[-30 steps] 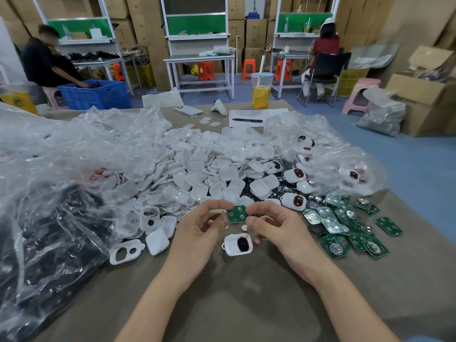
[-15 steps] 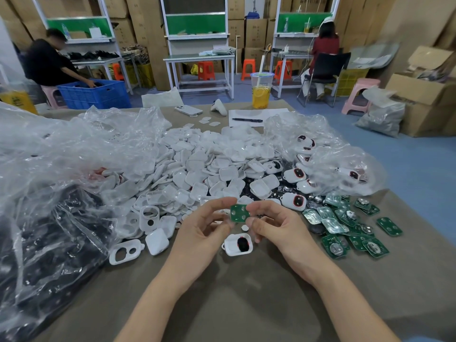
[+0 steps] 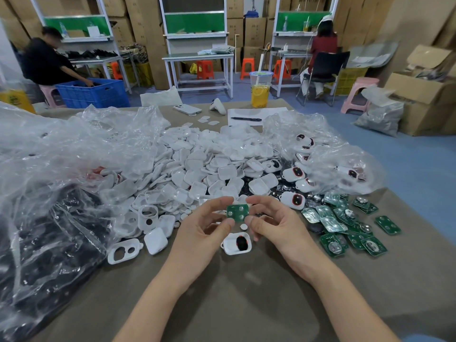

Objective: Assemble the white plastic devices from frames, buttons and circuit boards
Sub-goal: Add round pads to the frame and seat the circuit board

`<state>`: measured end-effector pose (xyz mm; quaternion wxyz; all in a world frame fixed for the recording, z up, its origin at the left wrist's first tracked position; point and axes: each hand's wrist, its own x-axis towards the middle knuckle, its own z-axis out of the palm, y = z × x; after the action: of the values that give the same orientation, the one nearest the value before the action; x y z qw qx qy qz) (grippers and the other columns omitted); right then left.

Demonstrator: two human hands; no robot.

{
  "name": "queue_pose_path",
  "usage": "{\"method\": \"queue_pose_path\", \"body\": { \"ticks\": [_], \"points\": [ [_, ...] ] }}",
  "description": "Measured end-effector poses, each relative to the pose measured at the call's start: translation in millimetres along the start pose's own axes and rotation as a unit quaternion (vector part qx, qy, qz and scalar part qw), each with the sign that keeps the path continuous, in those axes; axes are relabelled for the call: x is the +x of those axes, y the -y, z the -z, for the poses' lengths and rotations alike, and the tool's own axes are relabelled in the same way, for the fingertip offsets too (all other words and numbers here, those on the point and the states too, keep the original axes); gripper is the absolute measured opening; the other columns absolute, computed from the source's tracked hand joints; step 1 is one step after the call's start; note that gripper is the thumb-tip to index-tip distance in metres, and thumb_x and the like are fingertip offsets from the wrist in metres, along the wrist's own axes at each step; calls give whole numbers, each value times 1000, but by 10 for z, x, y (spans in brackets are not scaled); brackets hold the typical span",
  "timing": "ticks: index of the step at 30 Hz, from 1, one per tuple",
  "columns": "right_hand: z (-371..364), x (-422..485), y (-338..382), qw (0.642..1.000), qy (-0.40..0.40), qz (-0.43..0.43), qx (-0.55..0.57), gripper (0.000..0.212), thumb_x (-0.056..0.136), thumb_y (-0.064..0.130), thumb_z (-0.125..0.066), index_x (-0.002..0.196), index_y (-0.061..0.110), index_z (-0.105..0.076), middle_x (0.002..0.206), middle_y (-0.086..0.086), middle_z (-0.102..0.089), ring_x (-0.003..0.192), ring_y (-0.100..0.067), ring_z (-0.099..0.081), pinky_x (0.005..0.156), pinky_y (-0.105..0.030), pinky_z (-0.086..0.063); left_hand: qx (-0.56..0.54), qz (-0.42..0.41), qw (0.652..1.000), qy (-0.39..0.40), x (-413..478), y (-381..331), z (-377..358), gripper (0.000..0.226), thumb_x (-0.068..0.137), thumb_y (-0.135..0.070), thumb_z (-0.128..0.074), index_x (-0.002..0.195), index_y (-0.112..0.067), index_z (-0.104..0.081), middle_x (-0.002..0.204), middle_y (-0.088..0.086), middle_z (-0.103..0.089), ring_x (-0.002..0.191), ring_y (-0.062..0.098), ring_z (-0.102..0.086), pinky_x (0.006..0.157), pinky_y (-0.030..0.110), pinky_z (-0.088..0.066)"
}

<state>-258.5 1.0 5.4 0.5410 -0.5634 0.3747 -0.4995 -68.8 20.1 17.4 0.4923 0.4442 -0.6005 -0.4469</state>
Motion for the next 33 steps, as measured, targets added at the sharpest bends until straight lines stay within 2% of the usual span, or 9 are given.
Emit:
{"method": "queue_pose_path", "body": {
  "ticks": [2, 6, 10, 13, 16, 19, 25, 29, 33],
  "points": [
    [-8, -7, 3, 1000, -4, 2, -8, 26, 82, 20, -76, 106, 31, -72, 94, 0, -71, 65, -19, -57, 68, -23, -50, -4, -3, 1000, 1, -7, -6, 3, 31, 93, -12, -68, 105, -40, -71, 105, -4, -77, 100, 13, -71, 88, 26, -56],
    [-8, -23, -1, 999, -14, -7, -32, 17, 78, 32, -78, 94, 28, -73, 74, 4, -69, 65, -14, -58, 67, -20, -47, -3, -11, 1000, -6, -7, -23, -11, 10, 88, -26, -68, 95, -31, -73, 99, -4, -76, 97, 12, -71, 83, 15, -51],
    [0, -26, -15, 999, -16, -8, -35, 12, 80, 30, -77, 91, 28, -73, 68, 5, -66, 64, -12, -58, 63, -16, -46, -10, -9, 1000, -7, 0, 10, 1, 10, 86, -29, -69, 94, -32, -74, 103, -7, -76, 98, 8, -70, 83, 14, -51],
    [0, -28, -20, 999, -14, 2, -45, 18, 77, 37, -77, 92, 28, -74, 71, 2, -68, 67, -13, -59, 66, -18, -47, -14, -11, 1000, -2, -5, 25, 14, 8, 86, -27, -69, 93, -31, -74, 109, -7, -75, 101, 9, -70, 83, 15, -52],
    [-2, -33, -24, 998, -9, 13, -53, 20, 74, 40, -77, 90, 29, -74, 81, -13, -69, 69, -13, -60, 70, -22, -49, -17, -7, 1000, 7, -13, 21, 33, 9, 84, -32, -71, 92, -30, -73, 111, -6, -75, 102, 13, -70, 85, 17, -52],
    [-14, -23, -40, 998, -13, 19, -56, 15, 75, 36, -78, 87, 28, -75, 94, -19, -69, 75, -15, -60, 76, -35, -50, -13, 5, 1000, 26, -33, 26, 61, 12, 85, -30, -70, 97, -31, -72, 109, -3, -75, 104, 14, -70, 91, 22, -53],
    [-17, -13, -50, 998, -15, 25, -60, 6, 76, 27, -76, 81, 30, -76, 94, -7, -71, 78, -13, -58, 74, -31, -50, 4, 10, 999, 46, -73, 28, 97, 12, 83, -34, -71, 94, -29, -71, 110, -2, -75, 101, 17, -69, 87, 21, -54],
    [-13, -27, -22, 995, -44, 28, -82, 11, 82, 30, -72, 91, 35, -76, 96, 6, -75, 81, -5, -63, 74, -21, -50, 50, 13, 999, 4, -56, 53, 136, 23, 78, -43, -70, 98, -34, -70, 104, -7, -74, 97, 18, -68, 87, 33, -56],
    [33, -34, -36, 982, -145, 51, -114, 23, 95, 23, -63, 103, 43, -72, 102, 16, -73, 84, -5, -64, 76, -20, -52, 210, -8, 975, -69, -76, 145, 259, 21, 83, -39, -72, 100, -49, -64, 105, -22, -64, 99, 0, -62, 81, 13, -46]
  ]
}}
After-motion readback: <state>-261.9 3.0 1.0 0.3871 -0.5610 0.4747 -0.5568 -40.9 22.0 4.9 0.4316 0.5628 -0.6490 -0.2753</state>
